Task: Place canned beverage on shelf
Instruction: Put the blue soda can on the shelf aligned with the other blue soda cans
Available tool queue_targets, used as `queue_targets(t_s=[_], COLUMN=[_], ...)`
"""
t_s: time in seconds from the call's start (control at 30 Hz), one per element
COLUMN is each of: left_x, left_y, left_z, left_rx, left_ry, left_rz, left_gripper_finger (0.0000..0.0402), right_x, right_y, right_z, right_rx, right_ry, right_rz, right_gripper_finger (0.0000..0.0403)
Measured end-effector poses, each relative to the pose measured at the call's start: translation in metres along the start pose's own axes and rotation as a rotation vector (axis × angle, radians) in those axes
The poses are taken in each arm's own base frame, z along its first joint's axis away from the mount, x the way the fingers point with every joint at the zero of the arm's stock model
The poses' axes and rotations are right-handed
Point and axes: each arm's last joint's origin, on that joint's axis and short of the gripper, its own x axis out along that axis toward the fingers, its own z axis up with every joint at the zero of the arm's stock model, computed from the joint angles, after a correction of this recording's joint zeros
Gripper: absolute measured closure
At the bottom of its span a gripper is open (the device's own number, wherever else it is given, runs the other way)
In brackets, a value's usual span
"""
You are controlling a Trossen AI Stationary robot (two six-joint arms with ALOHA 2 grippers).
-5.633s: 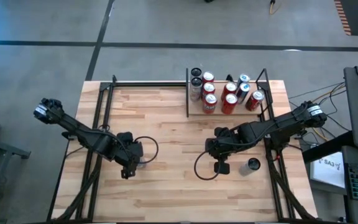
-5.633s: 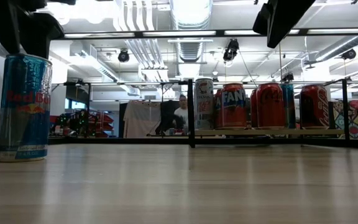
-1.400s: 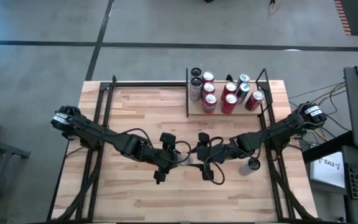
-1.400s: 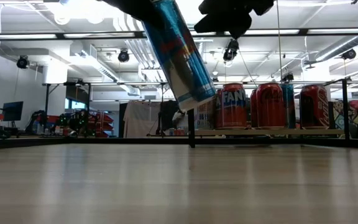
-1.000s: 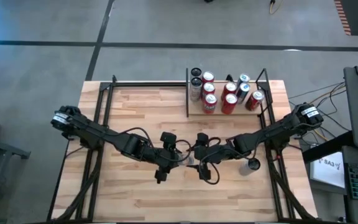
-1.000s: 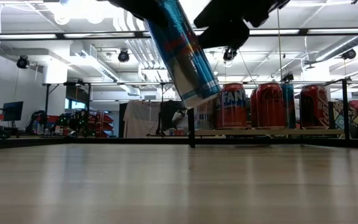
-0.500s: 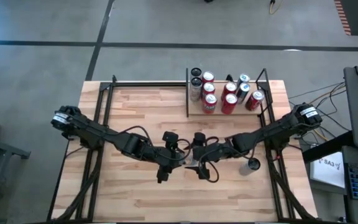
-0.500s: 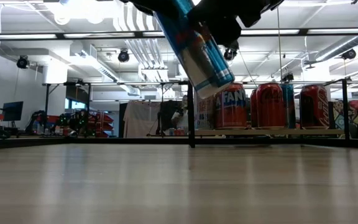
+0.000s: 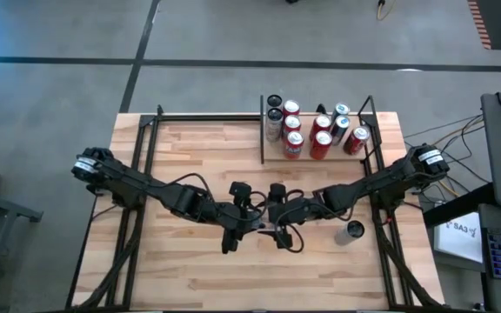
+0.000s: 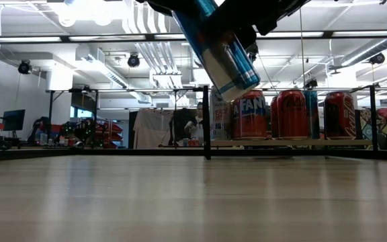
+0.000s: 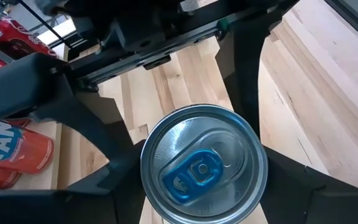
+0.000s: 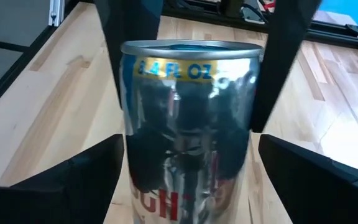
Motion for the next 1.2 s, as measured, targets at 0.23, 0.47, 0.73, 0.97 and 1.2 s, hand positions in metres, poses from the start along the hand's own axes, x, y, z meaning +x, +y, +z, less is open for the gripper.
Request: queue_targets(t_s=[0.23,0.47,0.73,0.97,1.2], left_x=[0.000,0.000,-0.008,-0.017,-0.010], left_y=[0.001,0.002,0.008,0.025,0.035], left_z=[0.000,0.002,0.004,0.004,-0.010], left_rx=[-0.002,0.028,0.100,0.096,0.076], left_ry=[0.000,-0.019,-0.035,-0.065,-0.211], left_rz=[0.002,0.010,0.029,0.041,0.081], left_gripper_finger=[0.0169,0.0132,0.0110,0.0110,0.0109], right_x=[0.000,-0.005,-0.025,-0.057,-0.095], right_y=[-0.001,-0.003,-0.008,-0.020,-0.032], right_z=[0.000,-0.001,0.004,-0.001,-0.019], right_rx=[0.005,-0.031,-0.032,-0.011,0.044], right_ry=[0.000,0.031,0.044,0.019,-0.080], right_rz=[-0.001,-0.006,-0.048,-0.087,-0.155], right_gripper_finger=[0.0118,0.0195,0.0160,0.0169,0.0168])
